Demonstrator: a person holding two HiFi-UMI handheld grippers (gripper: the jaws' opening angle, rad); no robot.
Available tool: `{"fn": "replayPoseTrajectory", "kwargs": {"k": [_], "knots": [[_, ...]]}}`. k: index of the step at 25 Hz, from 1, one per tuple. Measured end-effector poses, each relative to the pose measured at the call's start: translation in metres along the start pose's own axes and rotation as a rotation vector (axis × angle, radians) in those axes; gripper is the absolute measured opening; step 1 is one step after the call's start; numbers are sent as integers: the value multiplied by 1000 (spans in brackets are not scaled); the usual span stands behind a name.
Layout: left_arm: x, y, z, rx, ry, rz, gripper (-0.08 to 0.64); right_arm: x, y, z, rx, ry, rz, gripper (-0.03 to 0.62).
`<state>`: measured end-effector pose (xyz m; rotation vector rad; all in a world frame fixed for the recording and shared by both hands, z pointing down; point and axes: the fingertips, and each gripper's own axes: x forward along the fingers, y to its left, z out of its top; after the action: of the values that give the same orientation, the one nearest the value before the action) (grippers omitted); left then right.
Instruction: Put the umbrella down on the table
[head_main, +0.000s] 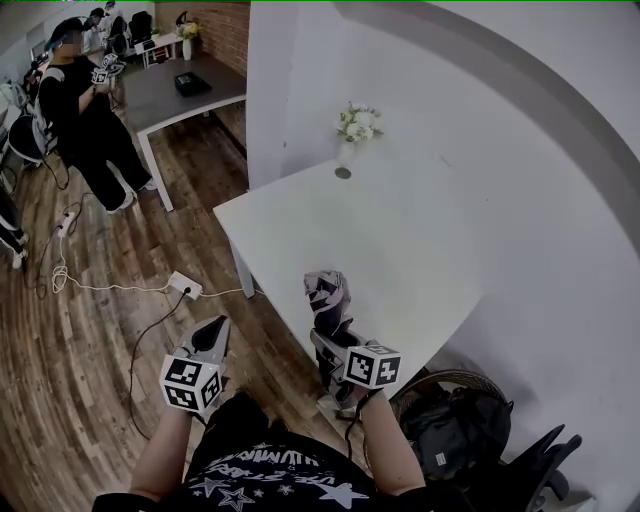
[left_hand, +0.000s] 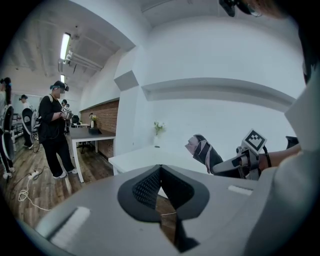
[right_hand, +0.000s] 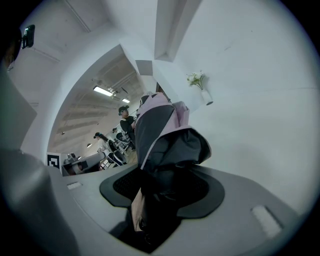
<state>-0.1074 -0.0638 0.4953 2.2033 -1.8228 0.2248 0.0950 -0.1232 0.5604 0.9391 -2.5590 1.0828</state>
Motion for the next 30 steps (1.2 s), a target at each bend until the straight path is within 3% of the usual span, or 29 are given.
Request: {"fn": "replayPoseTrajectory", "kwargs": {"k": [15, 30], "knots": [[81, 21, 17, 9, -7, -78, 1, 36, -34, 35, -35, 7, -80, 245], [206, 72, 43, 17, 65, -188, 1, 121, -79, 85, -174, 148, -231, 245]]}}
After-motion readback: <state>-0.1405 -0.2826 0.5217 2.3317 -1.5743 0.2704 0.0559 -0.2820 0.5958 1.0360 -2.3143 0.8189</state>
